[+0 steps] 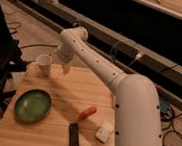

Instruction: Pick up the ceramic cup

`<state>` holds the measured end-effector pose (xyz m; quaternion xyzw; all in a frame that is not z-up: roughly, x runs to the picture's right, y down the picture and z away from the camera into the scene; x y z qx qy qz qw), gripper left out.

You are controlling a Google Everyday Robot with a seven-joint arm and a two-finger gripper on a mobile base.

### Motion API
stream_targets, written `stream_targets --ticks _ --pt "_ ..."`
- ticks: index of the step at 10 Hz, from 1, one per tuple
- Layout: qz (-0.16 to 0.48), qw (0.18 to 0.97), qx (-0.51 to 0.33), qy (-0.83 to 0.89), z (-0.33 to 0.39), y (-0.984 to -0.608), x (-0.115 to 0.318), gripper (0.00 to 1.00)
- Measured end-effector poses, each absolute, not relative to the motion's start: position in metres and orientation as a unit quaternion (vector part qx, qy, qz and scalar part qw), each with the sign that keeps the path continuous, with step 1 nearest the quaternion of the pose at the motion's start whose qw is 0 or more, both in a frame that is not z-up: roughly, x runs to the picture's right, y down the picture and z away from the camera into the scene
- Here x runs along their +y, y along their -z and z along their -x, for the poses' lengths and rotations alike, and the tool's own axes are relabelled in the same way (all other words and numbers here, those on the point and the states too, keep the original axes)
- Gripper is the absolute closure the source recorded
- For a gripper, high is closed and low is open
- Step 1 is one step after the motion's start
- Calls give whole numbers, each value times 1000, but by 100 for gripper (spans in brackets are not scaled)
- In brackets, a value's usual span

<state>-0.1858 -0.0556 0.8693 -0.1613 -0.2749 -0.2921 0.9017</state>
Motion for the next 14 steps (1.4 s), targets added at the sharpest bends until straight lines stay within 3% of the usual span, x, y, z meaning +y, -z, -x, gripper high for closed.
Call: stream_targets --ticks 7,12,13,14 --pt "195 865 -324 330 268 -911 -41 20" --pt "237 869 -308 305 253 -948 -26 20" --pt "239 871 -307 300 250 -952 -26 22" --pt "242 871 -307 297 247 -955 -26 32"
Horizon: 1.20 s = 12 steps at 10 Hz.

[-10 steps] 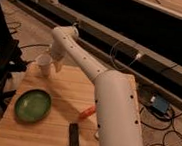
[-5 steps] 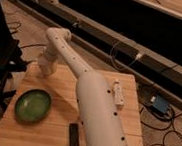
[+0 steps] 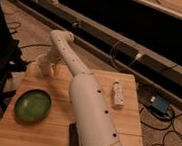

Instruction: Pick up the ceramic cup

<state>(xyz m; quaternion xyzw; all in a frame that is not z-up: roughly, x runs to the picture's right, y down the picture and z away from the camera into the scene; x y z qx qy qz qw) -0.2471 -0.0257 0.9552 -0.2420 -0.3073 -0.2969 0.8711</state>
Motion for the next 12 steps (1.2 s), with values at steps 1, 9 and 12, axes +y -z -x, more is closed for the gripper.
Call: stream_targets --ticks 1,9,12 --pt "241 871 -312 295 248 -956 -27 43" --pt "172 867 -377 276 264 -923 -69 100" --pt "125 863 -400 283 263 -887 -97 100"
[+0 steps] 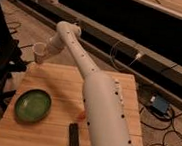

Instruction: Pick up the ceramic cup

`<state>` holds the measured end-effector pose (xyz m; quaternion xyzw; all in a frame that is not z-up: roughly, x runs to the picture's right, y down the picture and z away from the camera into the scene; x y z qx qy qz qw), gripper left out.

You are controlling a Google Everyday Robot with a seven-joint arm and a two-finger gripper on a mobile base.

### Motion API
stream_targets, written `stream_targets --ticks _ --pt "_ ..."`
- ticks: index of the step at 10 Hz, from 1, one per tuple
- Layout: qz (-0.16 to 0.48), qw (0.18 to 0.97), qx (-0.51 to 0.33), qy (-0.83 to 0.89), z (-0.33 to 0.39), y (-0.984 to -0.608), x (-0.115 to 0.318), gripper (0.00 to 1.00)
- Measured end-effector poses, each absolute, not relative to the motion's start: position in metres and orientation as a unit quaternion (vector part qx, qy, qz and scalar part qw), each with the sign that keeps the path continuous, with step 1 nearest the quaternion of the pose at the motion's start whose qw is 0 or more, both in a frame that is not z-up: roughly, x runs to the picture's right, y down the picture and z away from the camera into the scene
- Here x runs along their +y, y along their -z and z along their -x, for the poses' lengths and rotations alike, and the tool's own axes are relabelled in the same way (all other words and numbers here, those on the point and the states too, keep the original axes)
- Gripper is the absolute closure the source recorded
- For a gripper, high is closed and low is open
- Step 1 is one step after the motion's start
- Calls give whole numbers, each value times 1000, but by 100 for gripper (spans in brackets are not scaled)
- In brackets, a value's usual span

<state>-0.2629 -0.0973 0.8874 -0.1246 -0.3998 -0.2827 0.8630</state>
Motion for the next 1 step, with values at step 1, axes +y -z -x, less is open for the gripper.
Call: stream_targets --ticks 1 --pt "125 863 -400 283 264 -887 -97 100"
